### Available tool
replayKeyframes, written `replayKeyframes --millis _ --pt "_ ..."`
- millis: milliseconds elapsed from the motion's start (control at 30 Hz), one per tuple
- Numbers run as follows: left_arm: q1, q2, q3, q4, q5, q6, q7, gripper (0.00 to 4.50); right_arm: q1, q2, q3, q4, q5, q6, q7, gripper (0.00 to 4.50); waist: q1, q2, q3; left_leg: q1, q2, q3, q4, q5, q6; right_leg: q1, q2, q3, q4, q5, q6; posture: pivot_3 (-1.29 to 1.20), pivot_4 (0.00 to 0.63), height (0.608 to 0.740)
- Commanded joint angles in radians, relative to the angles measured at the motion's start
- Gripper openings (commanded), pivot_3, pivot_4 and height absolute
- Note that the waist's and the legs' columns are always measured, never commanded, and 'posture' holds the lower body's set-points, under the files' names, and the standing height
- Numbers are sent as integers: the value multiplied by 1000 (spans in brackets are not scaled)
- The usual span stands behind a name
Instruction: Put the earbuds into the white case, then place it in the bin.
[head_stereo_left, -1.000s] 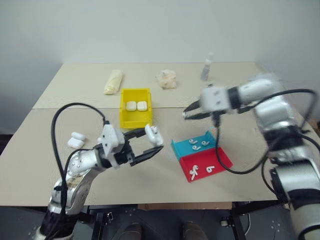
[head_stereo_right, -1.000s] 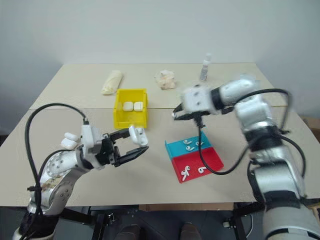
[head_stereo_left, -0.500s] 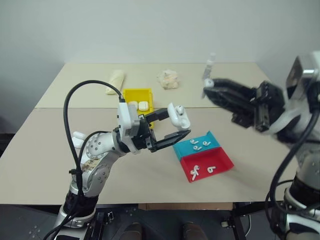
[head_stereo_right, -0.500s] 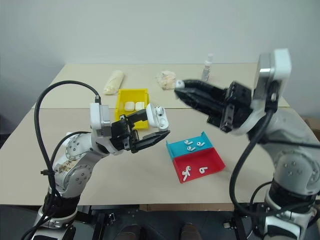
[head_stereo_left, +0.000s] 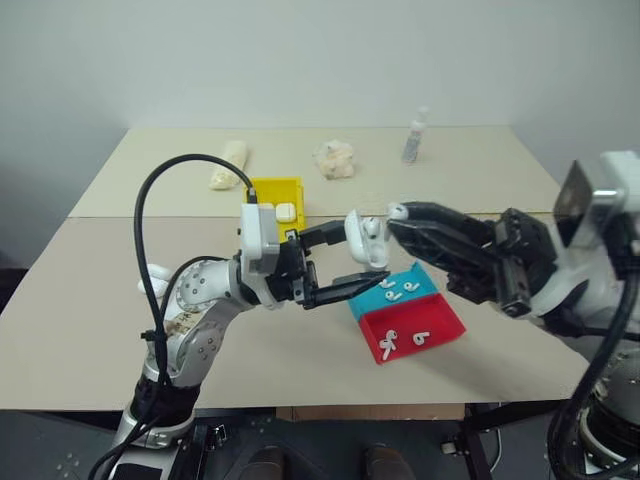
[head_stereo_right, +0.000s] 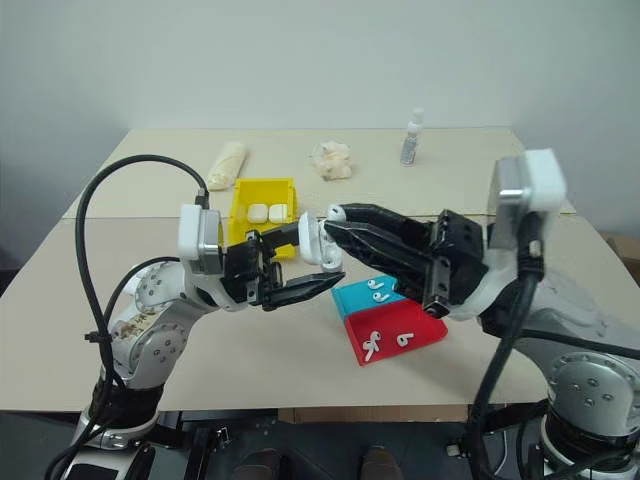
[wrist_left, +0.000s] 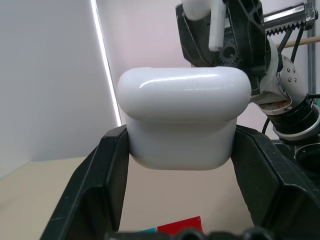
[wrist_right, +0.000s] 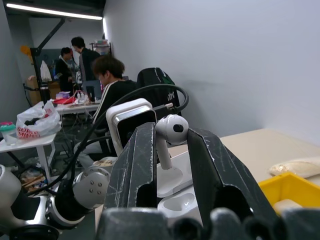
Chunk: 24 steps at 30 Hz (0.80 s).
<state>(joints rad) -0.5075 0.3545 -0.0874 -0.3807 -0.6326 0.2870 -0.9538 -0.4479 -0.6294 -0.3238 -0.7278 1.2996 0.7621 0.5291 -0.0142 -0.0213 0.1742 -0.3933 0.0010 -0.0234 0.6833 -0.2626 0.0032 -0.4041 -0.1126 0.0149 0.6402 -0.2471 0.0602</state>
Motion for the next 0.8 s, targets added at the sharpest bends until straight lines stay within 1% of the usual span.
replayKeyframes --millis 33,300,600,700,767,800 --pt "-24 -2 5 -13 -11 -11 -5 2769 16 -22 -1 -27 -14 -48 3 1069 1 0 0 0 0 0 0 0 0 0 0 0 0 0 0 0 150 740" --pt "-11 -4 2 -14 10 -25 4 2769 64 -49 47 -35 -86 -76 40 1069 1 0 0 0 0 0 0 0 0 0 0 0 -1 0 0 0 150 740" --pt "-3 -2 2 -26 11 -22 13 2769 82 -55 53 -26 -104 -112 85 1069 2 0 0 0 0 0 0 0 0 0 0 0 -1 0 0 0 150 740" --pt "1 1 2 -30 13 -21 14 2769 91 -57 58 -43 -139 -135 88 1740 2 0 0 0 0 0 0 0 0 0 0 0 -1 0 0 0 150 740" --pt "1 3 2 -29 14 -21 12 2769 97 -65 60 -46 -149 -137 88 2398 2 0 0 0 0 0 0 0 0 0 0 0 -1 0 0 0 150 740" --pt "0 4 3 -28 14 -21 11 2769 101 -65 60 -49 -159 -148 98 2398 2 0 0 0 0 0 0 0 0 0 0 0 -1 0 0 0 150 740"
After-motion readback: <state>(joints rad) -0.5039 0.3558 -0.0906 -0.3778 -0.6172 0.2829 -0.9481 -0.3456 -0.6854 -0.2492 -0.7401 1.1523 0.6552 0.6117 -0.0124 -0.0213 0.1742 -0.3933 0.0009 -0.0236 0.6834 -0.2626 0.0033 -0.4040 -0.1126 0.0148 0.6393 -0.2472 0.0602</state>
